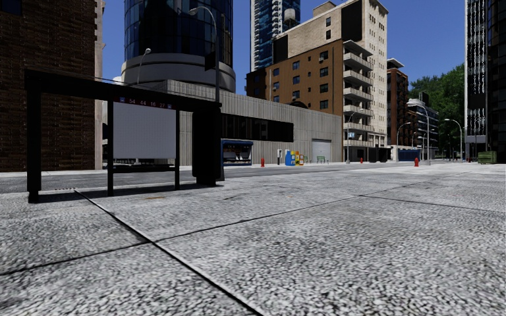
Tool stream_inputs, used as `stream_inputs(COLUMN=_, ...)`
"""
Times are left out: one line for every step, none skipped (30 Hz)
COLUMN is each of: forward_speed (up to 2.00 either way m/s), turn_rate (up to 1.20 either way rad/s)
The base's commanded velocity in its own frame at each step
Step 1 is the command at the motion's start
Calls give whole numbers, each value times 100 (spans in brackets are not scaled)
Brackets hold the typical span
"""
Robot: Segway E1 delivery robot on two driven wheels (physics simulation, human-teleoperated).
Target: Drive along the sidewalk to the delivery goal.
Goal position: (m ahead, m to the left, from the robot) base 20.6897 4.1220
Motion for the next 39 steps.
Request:
stream_inputs(forward_speed=0, turn_rate=0)
stream_inputs(forward_speed=0, turn_rate=0)
stream_inputs(forward_speed=0, turn_rate=0)
stream_inputs(forward_speed=0, turn_rate=0)
stream_inputs(forward_speed=0, turn_rate=0)
stream_inputs(forward_speed=0, turn_rate=0)
stream_inputs(forward_speed=0, turn_rate=0)
stream_inputs(forward_speed=0, turn_rate=0)
stream_inputs(forward_speed=0, turn_rate=0)
stream_inputs(forward_speed=0, turn_rate=0)
stream_inputs(forward_speed=0, turn_rate=0)
stream_inputs(forward_speed=0, turn_rate=0)
stream_inputs(forward_speed=0, turn_rate=0)
stream_inputs(forward_speed=0, turn_rate=0)
stream_inputs(forward_speed=0, turn_rate=0)
stream_inputs(forward_speed=0, turn_rate=0)
stream_inputs(forward_speed=0, turn_rate=0)
stream_inputs(forward_speed=0, turn_rate=0)
stream_inputs(forward_speed=0, turn_rate=0)
stream_inputs(forward_speed=0, turn_rate=0)
stream_inputs(forward_speed=0, turn_rate=0)
stream_inputs(forward_speed=0, turn_rate=0)
stream_inputs(forward_speed=0, turn_rate=0)
stream_inputs(forward_speed=0, turn_rate=0)
stream_inputs(forward_speed=0, turn_rate=0)
stream_inputs(forward_speed=0, turn_rate=0)
stream_inputs(forward_speed=0, turn_rate=0)
stream_inputs(forward_speed=0, turn_rate=0)
stream_inputs(forward_speed=0, turn_rate=0)
stream_inputs(forward_speed=0, turn_rate=0)
stream_inputs(forward_speed=52, turn_rate=2)
stream_inputs(forward_speed=124, turn_rate=4)
stream_inputs(forward_speed=124, turn_rate=4)
stream_inputs(forward_speed=151, turn_rate=11)
stream_inputs(forward_speed=200, turn_rate=24)
stream_inputs(forward_speed=200, turn_rate=43)
stream_inputs(forward_speed=200, turn_rate=43)
stream_inputs(forward_speed=200, turn_rate=51)
stream_inputs(forward_speed=200, turn_rate=57)
